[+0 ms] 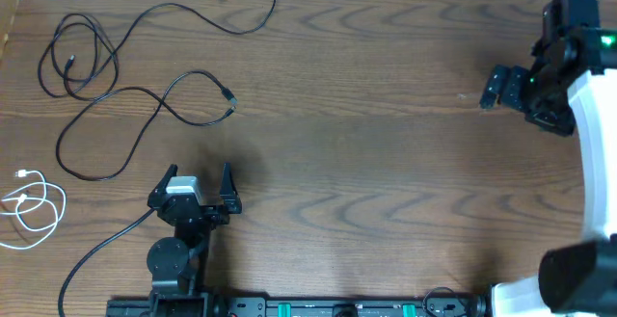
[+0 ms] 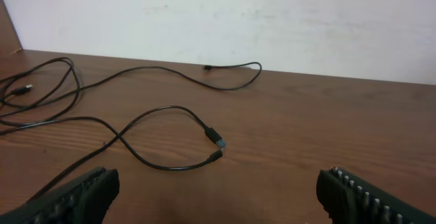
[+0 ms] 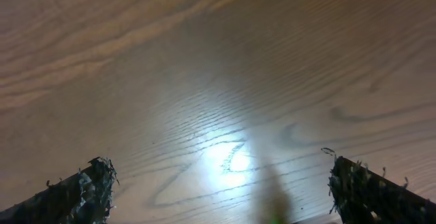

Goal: Untangle cables

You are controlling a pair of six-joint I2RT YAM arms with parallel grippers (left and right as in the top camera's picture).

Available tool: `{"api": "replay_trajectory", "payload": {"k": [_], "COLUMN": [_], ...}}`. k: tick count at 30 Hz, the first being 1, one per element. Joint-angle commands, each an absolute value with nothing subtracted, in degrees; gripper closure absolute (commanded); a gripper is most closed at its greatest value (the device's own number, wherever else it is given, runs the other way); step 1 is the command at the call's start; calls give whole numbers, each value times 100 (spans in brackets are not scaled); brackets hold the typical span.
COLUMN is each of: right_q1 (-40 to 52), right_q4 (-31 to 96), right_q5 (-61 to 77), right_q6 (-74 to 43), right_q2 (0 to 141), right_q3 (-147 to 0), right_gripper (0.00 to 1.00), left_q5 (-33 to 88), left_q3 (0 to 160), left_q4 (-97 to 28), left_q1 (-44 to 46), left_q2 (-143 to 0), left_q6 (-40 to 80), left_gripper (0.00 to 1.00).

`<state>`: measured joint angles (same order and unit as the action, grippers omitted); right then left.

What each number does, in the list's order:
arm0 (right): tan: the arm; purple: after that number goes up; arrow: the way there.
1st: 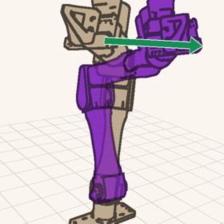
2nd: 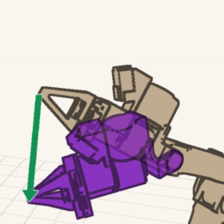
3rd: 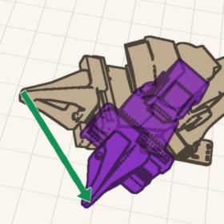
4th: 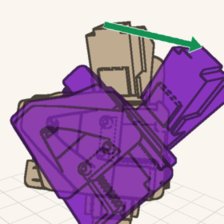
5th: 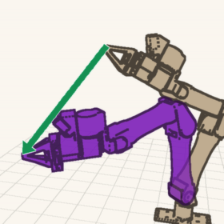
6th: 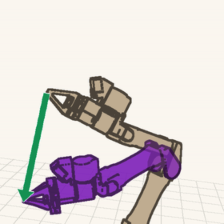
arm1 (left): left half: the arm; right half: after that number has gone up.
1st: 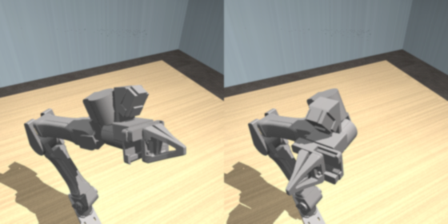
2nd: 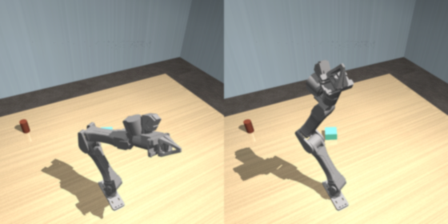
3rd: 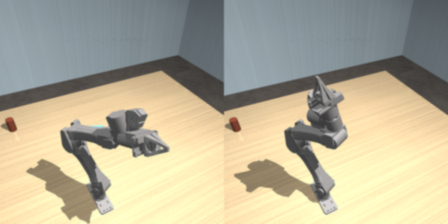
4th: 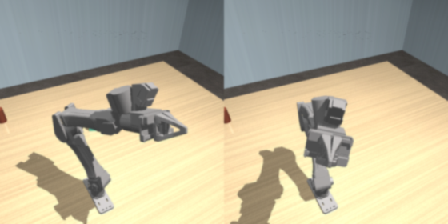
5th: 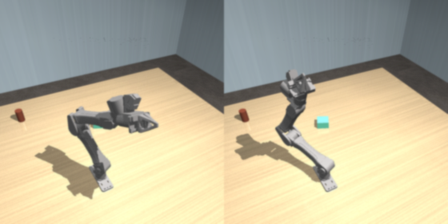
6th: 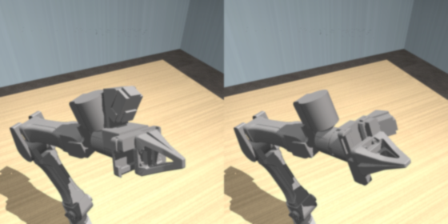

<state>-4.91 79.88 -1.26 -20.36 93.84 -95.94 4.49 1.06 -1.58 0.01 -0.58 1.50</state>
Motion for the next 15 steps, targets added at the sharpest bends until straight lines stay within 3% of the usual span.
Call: {"api": "replay_trajectory", "payload": {"k": [1, 9, 15], "right_q1": [-460, -432, -34], "right_q4": [7992, 7907, 7076], "right_q5": [-351, -552, -611], "right_q6": [-2010, -1988, -1940], "right_q2": [8805, 7843, 7131], "right_q3": [-9668, -9668, -9386], "right_gripper": [1, 1, 1], "left_q5": [467, 467, 467], "left_q3": [23, 23, 23], "left_q4": [-381, -381, -381], "left_q1": [-25, -25, -25], "left_q2": [-21, -23, -23], "left_q6": [178, 178, 178], "left_gripper": [2, 2, 2]}}
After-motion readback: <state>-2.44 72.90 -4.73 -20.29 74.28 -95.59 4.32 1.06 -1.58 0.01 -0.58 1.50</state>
